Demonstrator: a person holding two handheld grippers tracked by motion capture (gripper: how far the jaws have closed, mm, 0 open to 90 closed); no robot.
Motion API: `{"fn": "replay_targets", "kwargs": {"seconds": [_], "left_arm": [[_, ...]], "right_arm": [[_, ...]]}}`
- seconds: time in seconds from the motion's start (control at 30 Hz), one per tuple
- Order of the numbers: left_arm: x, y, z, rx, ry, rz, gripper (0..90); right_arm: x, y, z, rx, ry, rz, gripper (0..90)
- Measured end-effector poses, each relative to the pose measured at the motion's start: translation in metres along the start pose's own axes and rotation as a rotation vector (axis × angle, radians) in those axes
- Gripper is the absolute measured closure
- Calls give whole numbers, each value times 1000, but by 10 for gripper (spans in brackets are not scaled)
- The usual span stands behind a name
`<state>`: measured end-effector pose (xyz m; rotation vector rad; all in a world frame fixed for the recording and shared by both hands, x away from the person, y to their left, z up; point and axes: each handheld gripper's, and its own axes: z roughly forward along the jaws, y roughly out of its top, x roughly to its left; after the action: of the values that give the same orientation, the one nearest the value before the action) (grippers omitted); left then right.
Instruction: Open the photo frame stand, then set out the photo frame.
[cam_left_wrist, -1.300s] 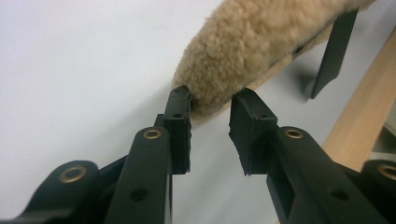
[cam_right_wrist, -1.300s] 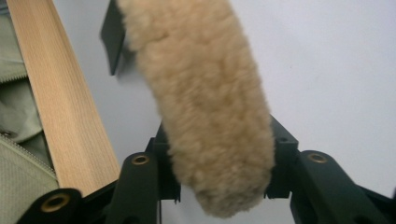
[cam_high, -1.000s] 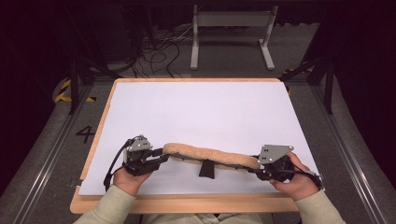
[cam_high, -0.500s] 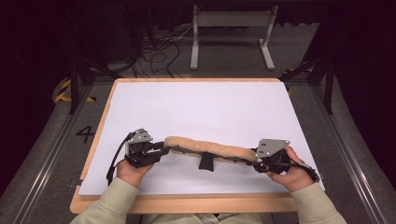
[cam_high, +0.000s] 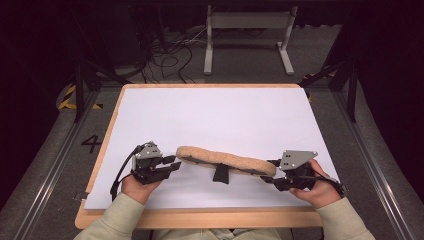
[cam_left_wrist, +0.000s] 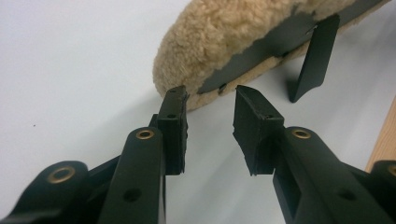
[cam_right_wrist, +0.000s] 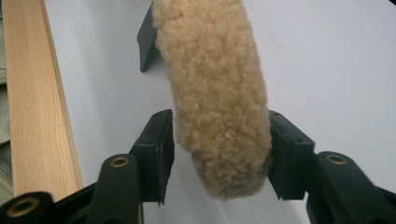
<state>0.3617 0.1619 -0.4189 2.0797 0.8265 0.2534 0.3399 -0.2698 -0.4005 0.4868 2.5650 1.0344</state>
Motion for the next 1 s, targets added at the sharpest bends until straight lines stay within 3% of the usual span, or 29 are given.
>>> {"fn": "replay_targets", "kwargs": {"seconds": [0.2,0.33,0.53,0.7,0.83,1.0], "left_arm": [[-5,-1,-4,7,0,-1,680],[-9,-1,-3,23,-18,4,744],[-14,2,1,47,-50,25,850],[-17,5,7,66,-61,38,881],[-17,7,15,89,-58,38,897],[-15,8,25,125,-56,29,898]], "right_arm": [[-1,-2,-11,-19,-14,28,381],[-4,-5,-23,-48,-21,43,374],[-7,-12,-34,-54,-12,45,433],[-8,-16,-39,-51,-18,42,466],[-10,-19,-48,-36,-70,32,577],[-12,-22,-49,-15,-94,52,694]]}}
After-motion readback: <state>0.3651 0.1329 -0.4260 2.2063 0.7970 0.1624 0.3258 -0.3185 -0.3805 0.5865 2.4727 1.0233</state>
